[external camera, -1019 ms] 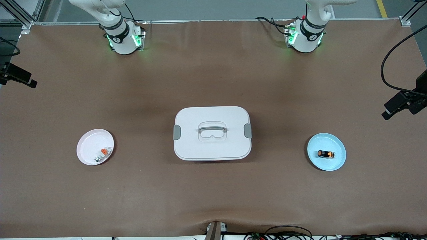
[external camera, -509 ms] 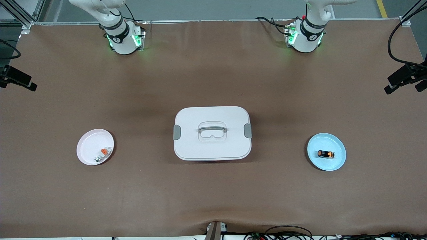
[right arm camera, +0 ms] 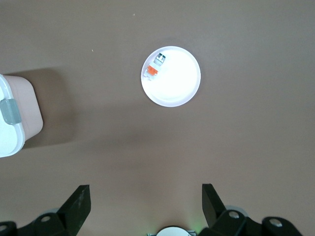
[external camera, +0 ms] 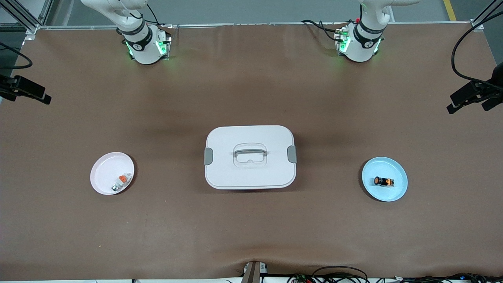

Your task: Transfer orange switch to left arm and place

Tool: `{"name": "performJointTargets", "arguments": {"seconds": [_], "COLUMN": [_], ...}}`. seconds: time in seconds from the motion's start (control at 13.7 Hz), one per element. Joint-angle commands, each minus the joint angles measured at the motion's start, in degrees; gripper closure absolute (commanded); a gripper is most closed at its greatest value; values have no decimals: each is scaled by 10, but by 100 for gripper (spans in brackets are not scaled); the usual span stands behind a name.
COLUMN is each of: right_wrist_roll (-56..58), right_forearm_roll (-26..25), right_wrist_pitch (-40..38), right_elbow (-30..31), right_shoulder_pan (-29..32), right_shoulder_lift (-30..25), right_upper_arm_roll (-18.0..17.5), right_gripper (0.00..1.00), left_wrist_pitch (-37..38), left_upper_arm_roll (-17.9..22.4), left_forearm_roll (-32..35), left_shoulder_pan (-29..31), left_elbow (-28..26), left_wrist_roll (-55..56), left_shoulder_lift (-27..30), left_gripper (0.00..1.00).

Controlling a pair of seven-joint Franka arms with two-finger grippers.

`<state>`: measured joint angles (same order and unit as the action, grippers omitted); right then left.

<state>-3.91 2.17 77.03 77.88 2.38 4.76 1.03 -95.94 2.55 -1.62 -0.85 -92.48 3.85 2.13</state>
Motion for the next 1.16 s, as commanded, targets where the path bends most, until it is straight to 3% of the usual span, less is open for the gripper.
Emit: {"name": "performJointTargets", "arguments": {"seconds": [0.0, 0.73, 1.09], "right_wrist_roll": [3, 0, 0], "right_forearm_roll": [-1, -1, 0], "right_wrist_pitch": [-8, -39, 30], "right_elbow": [2, 3, -2], "right_shoulder_pan": [2, -43, -44], "right_shoulder_lift": [-5, -6, -6], "right_upper_arm_roll": [1, -1, -1], "right_gripper": [0, 0, 0], "left_wrist_pitch": [-9, -16, -14], "left_upper_arm_roll": [-3, -16, -28], "left_forearm_roll": [14, 8, 3], "left_shoulder_pan": [1, 20, 15], "left_elbow": [-19, -7, -7], "left_wrist_roll": [-11, -10, 0], "left_shoulder_lift": [15, 11, 4], "left_gripper": [0, 0, 0]}}
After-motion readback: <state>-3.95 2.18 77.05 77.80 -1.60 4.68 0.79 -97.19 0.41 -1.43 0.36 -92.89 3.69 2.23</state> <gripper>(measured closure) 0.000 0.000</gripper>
